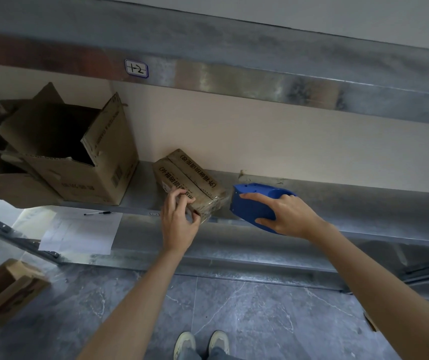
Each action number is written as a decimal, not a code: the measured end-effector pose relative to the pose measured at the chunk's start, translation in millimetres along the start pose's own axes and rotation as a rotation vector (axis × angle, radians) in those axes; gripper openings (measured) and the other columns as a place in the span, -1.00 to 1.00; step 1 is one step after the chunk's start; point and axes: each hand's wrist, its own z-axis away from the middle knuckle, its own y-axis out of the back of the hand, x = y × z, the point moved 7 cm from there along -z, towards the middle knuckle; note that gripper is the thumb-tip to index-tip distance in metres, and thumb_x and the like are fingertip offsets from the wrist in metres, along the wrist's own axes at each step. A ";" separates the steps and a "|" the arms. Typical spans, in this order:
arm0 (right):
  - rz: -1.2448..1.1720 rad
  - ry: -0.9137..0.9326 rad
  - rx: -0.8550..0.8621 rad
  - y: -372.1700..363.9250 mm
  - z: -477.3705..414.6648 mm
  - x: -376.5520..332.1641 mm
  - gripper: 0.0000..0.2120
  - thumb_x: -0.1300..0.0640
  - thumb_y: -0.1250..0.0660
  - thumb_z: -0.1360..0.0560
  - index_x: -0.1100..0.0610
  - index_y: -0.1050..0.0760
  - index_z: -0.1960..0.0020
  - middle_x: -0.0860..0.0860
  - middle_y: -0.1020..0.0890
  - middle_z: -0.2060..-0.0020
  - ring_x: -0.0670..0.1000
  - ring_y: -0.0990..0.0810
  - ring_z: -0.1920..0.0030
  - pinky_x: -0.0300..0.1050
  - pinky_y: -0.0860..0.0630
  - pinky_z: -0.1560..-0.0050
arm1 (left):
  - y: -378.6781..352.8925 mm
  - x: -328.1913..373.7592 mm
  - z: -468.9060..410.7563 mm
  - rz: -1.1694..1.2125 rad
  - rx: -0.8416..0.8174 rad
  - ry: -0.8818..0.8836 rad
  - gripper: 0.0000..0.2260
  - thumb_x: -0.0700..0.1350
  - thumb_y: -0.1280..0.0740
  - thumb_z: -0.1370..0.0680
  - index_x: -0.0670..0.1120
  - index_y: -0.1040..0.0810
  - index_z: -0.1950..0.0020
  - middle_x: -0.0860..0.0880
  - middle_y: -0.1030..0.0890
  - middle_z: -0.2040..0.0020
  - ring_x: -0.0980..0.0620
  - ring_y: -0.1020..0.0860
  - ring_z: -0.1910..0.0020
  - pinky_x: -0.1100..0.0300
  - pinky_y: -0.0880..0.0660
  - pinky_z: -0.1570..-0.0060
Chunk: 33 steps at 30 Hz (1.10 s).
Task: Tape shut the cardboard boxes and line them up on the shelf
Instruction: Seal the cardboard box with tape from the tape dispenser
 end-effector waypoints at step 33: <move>-0.105 0.170 -0.021 11.3 -18.3 -56.2 -0.36 -0.08 -0.30 -0.57 -0.25 -0.05 -0.53 -0.21 -0.27 0.43 -0.20 -0.28 0.44 -0.20 -0.29 0.30 | 42.7 -34.3 -8.5 0.127 -0.309 -0.020 -0.55 -0.26 -0.51 -0.43 -0.13 -0.50 -0.28 0.02 -0.40 -0.45 0.10 -0.25 -0.50 0.01 -0.28 -0.48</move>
